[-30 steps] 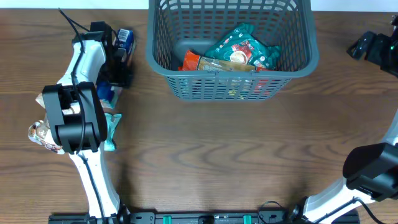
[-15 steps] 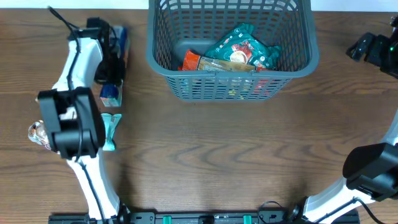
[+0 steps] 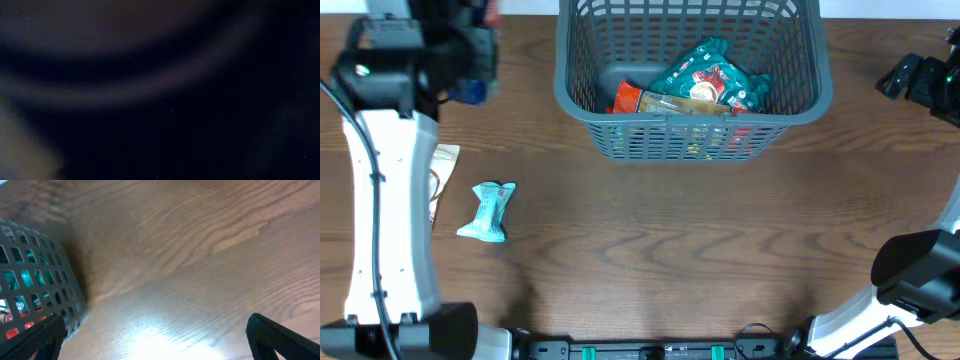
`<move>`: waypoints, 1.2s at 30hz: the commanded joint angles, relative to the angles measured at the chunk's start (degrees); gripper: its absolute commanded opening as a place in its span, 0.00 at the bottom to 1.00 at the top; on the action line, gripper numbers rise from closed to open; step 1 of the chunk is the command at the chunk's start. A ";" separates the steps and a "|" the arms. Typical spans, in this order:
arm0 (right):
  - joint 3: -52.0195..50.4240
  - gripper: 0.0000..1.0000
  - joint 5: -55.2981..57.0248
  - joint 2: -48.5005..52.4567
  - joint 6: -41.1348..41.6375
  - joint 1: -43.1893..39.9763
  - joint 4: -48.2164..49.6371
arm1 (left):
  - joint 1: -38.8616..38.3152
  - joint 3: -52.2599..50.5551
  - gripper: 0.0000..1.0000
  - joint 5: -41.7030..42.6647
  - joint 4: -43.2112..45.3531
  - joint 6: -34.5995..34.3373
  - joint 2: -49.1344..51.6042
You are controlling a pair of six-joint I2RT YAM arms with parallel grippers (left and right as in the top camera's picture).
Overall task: Pack container
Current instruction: 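Lift the box with the left gripper and place it in the basket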
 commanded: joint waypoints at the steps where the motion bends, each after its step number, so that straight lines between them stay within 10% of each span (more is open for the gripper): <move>1: -0.22 0.99 0.33 0.48 -0.33 -0.33 0.83 | -7.93 0.26 0.06 1.57 2.27 21.62 0.11; 7: -0.22 0.99 0.33 0.48 -0.31 -0.33 1.03 | -18.80 0.24 0.05 -2.54 11.41 37.07 0.79; 22: -0.22 0.99 0.26 0.48 -0.31 -0.33 0.37 | -21.57 0.20 0.09 -2.34 19.98 35.50 19.80; 28: -0.22 0.99 0.31 0.48 -0.33 -0.33 -0.13 | -21.70 0.20 0.35 -2.32 18.25 29.83 24.22; 29: -0.22 0.99 0.28 0.48 -0.33 -0.33 -0.11 | -21.68 0.20 0.46 -2.29 17.66 29.77 24.37; 30: -0.22 0.99 0.28 0.48 -0.33 -0.33 -0.11 | -21.68 0.20 0.84 -2.32 16.83 29.68 24.44; 31: -0.22 0.99 0.28 0.48 -0.33 -0.33 -0.11 | -21.68 0.20 0.99 -2.34 16.26 29.68 24.44; 36: -0.22 0.99 0.28 0.48 -0.33 -0.33 -0.13 | -21.70 0.20 0.98 -5.20 15.23 29.70 23.17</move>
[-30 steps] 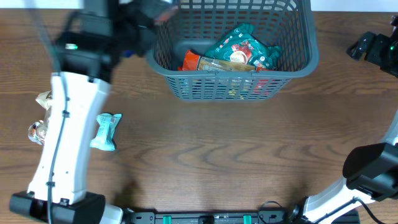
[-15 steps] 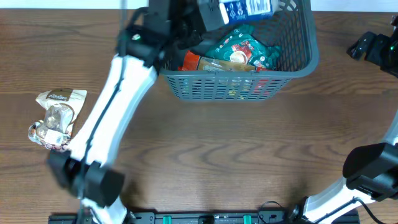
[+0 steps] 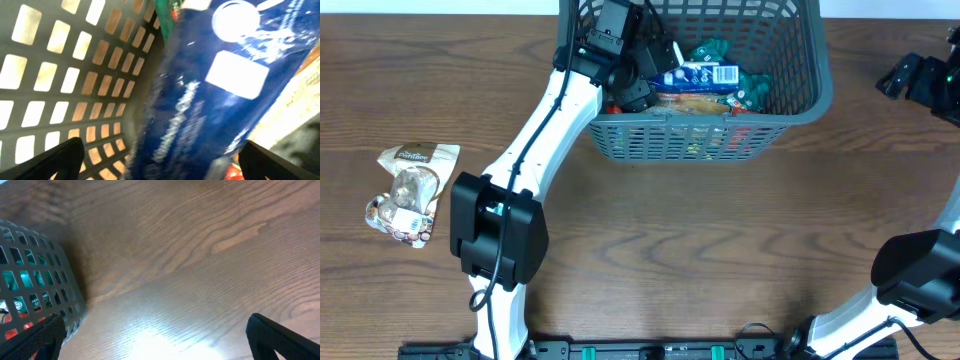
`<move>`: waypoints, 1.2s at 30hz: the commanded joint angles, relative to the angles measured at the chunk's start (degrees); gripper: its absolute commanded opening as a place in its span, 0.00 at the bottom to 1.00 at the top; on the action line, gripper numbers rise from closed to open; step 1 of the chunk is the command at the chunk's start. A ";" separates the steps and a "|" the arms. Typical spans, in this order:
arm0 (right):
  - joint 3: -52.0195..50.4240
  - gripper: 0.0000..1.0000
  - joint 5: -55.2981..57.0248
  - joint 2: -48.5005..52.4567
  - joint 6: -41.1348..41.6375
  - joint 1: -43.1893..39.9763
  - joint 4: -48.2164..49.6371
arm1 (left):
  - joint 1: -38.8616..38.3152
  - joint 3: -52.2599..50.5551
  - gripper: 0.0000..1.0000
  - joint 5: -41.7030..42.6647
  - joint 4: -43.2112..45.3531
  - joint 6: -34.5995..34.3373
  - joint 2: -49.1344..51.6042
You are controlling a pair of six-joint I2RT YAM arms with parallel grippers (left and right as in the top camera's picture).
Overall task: Pack container
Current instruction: 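Lift the box with the left gripper and place it in the basket, then grasp the mint-green wrapped item with the left gripper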
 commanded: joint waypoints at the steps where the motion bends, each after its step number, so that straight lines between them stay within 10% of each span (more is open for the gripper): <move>1: -0.22 0.99 0.13 0.48 -0.31 -0.33 -0.07 | 0.17 1.22 0.99 -2.93 -0.20 -0.94 -2.99; 14: -0.22 0.99 -0.11 0.48 -0.28 -0.33 -0.07 | 0.72 1.25 0.99 -10.27 7.63 -0.96 -20.61; 18: -0.22 0.99 -0.13 0.48 -0.31 -0.33 -0.04 | 2.25 1.22 0.99 -18.27 6.16 -11.56 -25.83; 27: -0.22 0.99 -0.11 0.48 -0.28 -0.33 -0.22 | 19.54 1.20 0.98 -24.70 -31.04 -48.54 -34.25; 36: -0.22 0.99 -0.11 0.48 -0.28 -0.33 -0.24 | 33.46 -10.51 0.99 -12.96 -40.59 -50.90 -39.34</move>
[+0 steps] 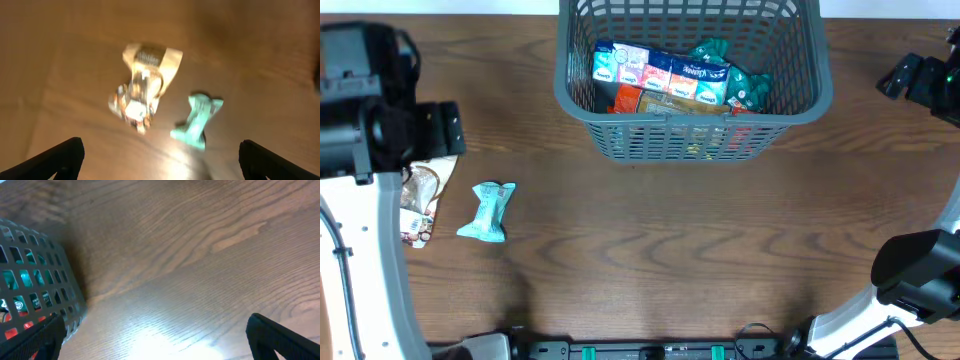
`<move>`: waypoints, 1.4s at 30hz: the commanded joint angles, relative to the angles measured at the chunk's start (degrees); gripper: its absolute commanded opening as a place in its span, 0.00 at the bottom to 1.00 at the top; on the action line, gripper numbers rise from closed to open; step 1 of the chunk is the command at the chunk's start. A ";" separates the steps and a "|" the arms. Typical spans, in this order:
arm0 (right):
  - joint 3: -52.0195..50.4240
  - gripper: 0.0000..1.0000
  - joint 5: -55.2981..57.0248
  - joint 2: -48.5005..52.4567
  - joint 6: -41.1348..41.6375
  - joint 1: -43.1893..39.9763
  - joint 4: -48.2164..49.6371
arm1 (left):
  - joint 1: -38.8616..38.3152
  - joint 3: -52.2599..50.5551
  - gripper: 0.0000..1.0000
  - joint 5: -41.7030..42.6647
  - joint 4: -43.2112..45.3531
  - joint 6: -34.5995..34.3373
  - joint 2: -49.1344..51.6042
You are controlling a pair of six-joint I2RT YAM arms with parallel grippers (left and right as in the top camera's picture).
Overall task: Pack container
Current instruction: 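Grasp the mint-green wrapped item with the left gripper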
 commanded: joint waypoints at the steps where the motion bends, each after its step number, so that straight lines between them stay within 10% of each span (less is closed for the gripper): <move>1: -0.22 0.99 -0.09 0.48 -0.31 -0.33 -0.07 | 1.68 -8.44 0.98 5.51 1.60 -3.43 -4.39; 16: -0.22 0.99 -0.09 0.48 -0.31 -0.28 -0.11 | 1.70 -53.77 0.99 7.43 34.16 -2.29 -14.97; 38: -0.22 0.99 -0.04 0.48 -0.33 -0.28 -1.18 | 1.70 -54.95 1.00 8.90 48.48 5.79 12.11; 42: -0.22 0.99 -0.04 0.48 -0.35 -0.28 -1.16 | 1.70 -54.95 0.78 8.92 49.75 8.37 12.11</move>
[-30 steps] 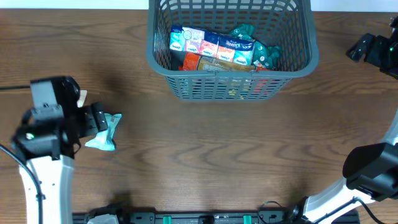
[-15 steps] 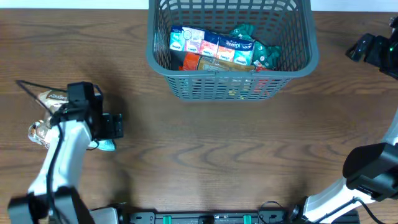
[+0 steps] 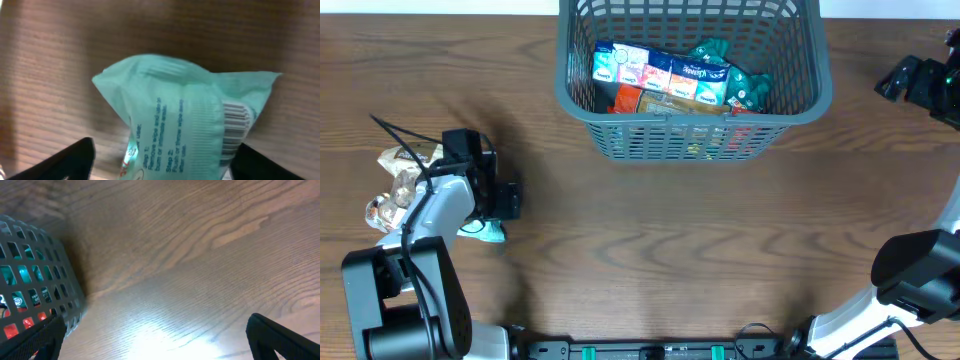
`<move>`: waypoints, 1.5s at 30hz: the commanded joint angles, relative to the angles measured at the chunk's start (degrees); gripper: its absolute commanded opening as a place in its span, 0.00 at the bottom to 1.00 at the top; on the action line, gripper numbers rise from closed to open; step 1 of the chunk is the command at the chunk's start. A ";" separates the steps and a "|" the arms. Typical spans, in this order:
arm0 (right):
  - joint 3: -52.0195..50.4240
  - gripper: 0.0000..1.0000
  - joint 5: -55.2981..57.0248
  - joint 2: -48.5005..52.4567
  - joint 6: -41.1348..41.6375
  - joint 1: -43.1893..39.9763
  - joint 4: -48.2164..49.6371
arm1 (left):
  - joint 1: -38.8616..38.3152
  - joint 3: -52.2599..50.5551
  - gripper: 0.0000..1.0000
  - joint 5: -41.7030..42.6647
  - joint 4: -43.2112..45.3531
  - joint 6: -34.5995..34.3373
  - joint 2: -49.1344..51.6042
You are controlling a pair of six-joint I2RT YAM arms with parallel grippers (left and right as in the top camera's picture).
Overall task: Pack container
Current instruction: 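Grasp the mint-green wrapped item with the left gripper, then carry the mint-green item into the basket and release it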
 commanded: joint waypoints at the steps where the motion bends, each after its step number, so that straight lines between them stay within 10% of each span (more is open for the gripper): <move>1: -0.22 0.99 -0.04 0.48 -0.33 -0.28 -0.09 | 0.26 0.04 0.73 0.15 0.28 2.73 0.44; 16: -0.22 0.99 -0.04 0.48 -0.33 -0.28 -0.07 | 0.24 4.44 0.06 14.49 -5.03 4.42 -1.97; 32: -0.22 0.99 -0.07 0.48 -0.31 -0.28 -0.04 | -7.02 59.54 0.06 12.90 -31.08 0.70 -5.11; 45: -0.22 0.99 -0.09 0.48 -0.31 -0.28 -0.31 | -32.52 65.75 0.06 5.03 -13.42 41.33 4.42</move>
